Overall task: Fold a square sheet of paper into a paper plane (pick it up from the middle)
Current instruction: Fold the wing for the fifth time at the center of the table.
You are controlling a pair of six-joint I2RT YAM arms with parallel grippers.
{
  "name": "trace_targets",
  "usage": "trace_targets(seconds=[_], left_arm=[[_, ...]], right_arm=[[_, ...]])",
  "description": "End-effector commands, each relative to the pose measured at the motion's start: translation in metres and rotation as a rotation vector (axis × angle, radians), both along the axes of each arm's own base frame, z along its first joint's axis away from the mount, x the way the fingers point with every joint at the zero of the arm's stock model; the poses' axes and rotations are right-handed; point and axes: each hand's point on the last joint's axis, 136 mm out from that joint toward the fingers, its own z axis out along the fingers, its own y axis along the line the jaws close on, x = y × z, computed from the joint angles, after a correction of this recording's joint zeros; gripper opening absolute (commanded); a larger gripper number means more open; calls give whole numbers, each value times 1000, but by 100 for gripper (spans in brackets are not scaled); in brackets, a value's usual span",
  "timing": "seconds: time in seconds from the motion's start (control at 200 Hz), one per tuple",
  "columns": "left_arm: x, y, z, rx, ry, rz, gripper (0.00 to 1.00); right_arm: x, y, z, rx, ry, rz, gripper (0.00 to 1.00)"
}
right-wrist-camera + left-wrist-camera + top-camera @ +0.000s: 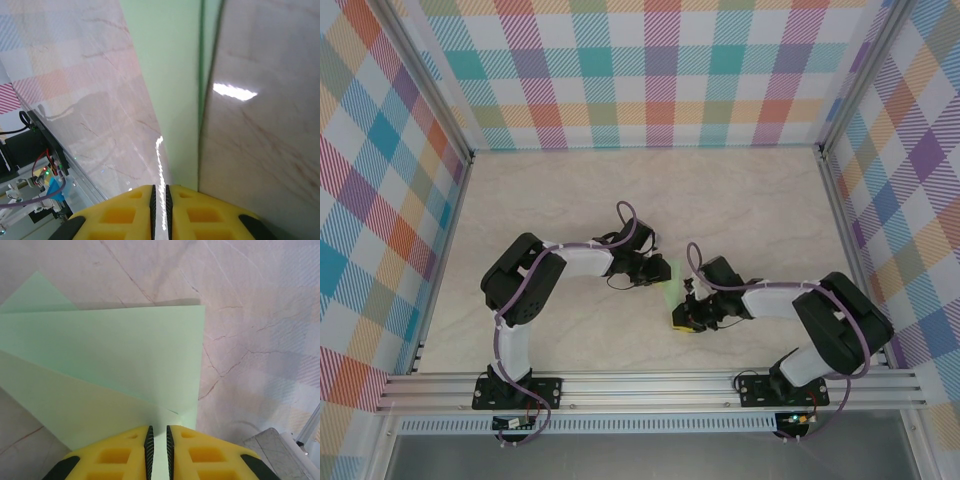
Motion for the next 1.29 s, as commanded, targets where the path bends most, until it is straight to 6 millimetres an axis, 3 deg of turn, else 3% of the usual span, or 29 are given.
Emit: trace_targets(seconds=[0.0,0.25,0.32,0.415,0.61,0.8,0.945,1.03,1.29], left_arm=[[-8,12,-27,89,56,23,18],[-7,8,-20,61,53,24,19],[-6,7,-19,59,51,24,19],[-6,6,-18,51,55,24,19],[-4,4,-11,31,44,24,20],[3,-6,12,-3,-10,-10,24],[8,-13,50,-48,-72,-53,32],[7,-8,61,-33,-95,-54,32],[-5,-7,51,-99,-51,-22,30]], right_arm=[[-12,-9,0,-35,32,-1,16],[40,14,41,15,-133,-69,18],[54,21,43,13,-149,-95,18],[64,25,30,-20,-124,-114,17],[55,14,-9,-82,-47,-147,11],[37,3,-26,-120,-6,-121,7],[32,1,-26,-120,-7,-98,5],[33,3,-23,-110,-18,-90,5],[36,7,-19,-98,-27,-81,5]])
